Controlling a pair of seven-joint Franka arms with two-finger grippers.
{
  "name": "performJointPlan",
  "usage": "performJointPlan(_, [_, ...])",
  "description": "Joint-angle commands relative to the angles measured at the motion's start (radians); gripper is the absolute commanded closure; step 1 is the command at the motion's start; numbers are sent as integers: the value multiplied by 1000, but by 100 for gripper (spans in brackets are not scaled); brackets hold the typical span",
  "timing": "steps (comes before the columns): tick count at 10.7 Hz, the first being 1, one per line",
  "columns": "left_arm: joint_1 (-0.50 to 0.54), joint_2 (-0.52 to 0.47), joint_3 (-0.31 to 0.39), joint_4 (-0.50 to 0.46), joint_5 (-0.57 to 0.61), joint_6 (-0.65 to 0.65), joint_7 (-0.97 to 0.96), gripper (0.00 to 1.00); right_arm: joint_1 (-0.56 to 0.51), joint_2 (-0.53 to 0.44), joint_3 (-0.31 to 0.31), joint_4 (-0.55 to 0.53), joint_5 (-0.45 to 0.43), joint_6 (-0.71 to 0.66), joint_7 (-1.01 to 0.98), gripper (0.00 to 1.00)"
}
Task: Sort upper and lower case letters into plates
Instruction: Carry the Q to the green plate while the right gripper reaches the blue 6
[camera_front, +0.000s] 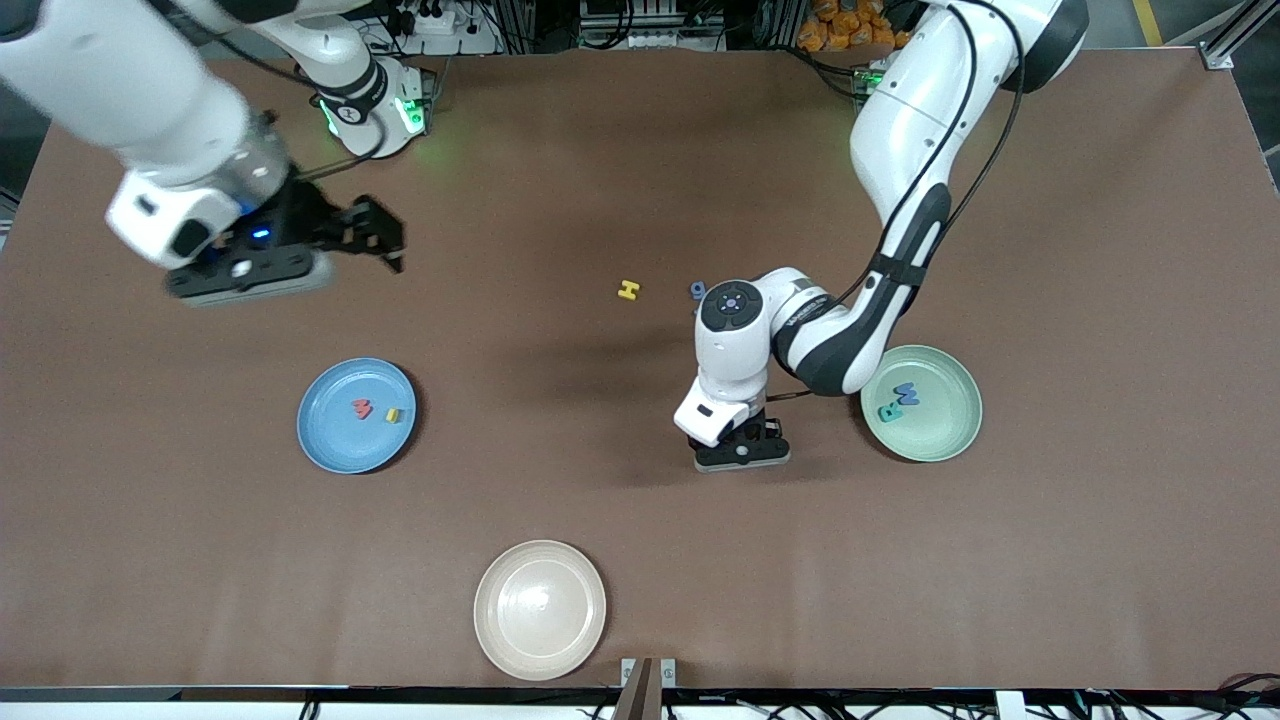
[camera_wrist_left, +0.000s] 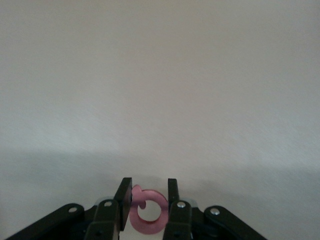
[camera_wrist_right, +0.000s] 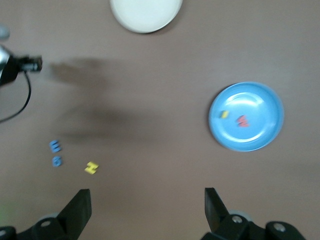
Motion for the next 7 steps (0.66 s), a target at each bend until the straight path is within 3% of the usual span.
performJointPlan(1, [86,-127,-15,-105,-80,-50,124,86,31,1,69,-61,4,19,32,0])
performJointPlan(3, [180,-221,-15,-191,-155,-50,315,85,100,10,118,-144,-39,125,147,0])
performJointPlan(6, [317,-365,-18,-342,-216,-52,451,83,174,93,232,-211,-128,260,448,0])
performJointPlan(7, [363,-402,-18,-396,-258,-50,497,83,210,122,238,-250,-163,320,527,0])
